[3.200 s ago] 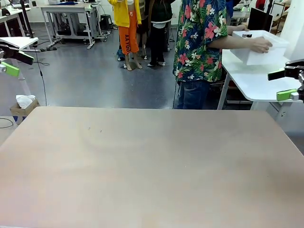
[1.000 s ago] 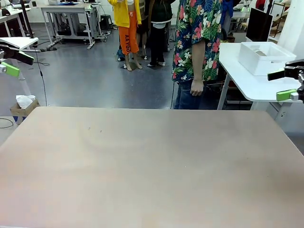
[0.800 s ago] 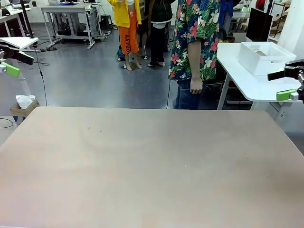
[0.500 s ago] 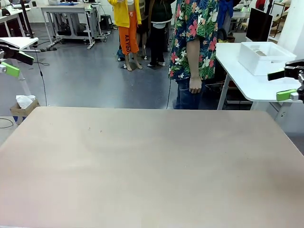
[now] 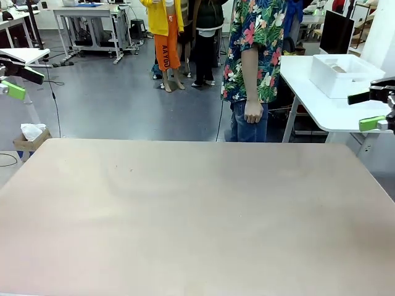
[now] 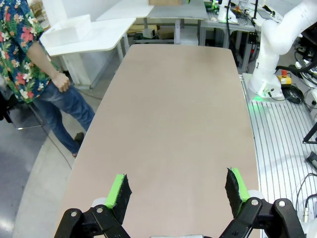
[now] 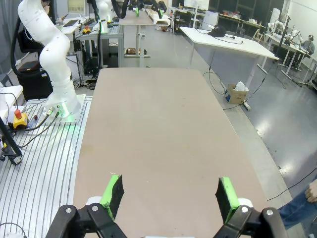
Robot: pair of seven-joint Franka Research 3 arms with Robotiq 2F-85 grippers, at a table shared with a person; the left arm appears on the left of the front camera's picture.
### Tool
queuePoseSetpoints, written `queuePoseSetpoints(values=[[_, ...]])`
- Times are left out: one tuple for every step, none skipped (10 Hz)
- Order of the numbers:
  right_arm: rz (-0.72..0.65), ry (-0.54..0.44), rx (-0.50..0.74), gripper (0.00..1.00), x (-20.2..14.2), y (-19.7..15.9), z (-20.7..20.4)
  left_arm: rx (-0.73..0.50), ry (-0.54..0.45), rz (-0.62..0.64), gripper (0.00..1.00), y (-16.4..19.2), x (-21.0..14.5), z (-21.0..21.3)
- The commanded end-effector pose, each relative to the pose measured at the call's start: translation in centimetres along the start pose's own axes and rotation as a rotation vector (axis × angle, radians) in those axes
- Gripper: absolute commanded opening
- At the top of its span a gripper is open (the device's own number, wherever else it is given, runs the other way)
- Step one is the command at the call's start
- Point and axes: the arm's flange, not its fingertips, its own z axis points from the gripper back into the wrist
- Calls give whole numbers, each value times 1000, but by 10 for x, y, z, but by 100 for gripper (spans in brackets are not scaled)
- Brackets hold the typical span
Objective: Stack the cups and store them in the basket.
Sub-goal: Place the stack of Reusable plastic cups into the Pantry Basket.
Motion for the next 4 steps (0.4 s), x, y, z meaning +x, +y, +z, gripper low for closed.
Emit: queuePoseSetpoints(values=[[-15,-12,-2,100,5,1,1,-3,-7,5,100,-2,3,-1],[-15,-12,-2,100,5,1,1,-3,-7,5,100,-2,3,-1],[-15,-12,-2,100,5,1,1,-3,-7,5,100,-2,3,-1],[-15,-12,-2,100,5,1,1,-3,-7,5,100,-2,3,-1]])
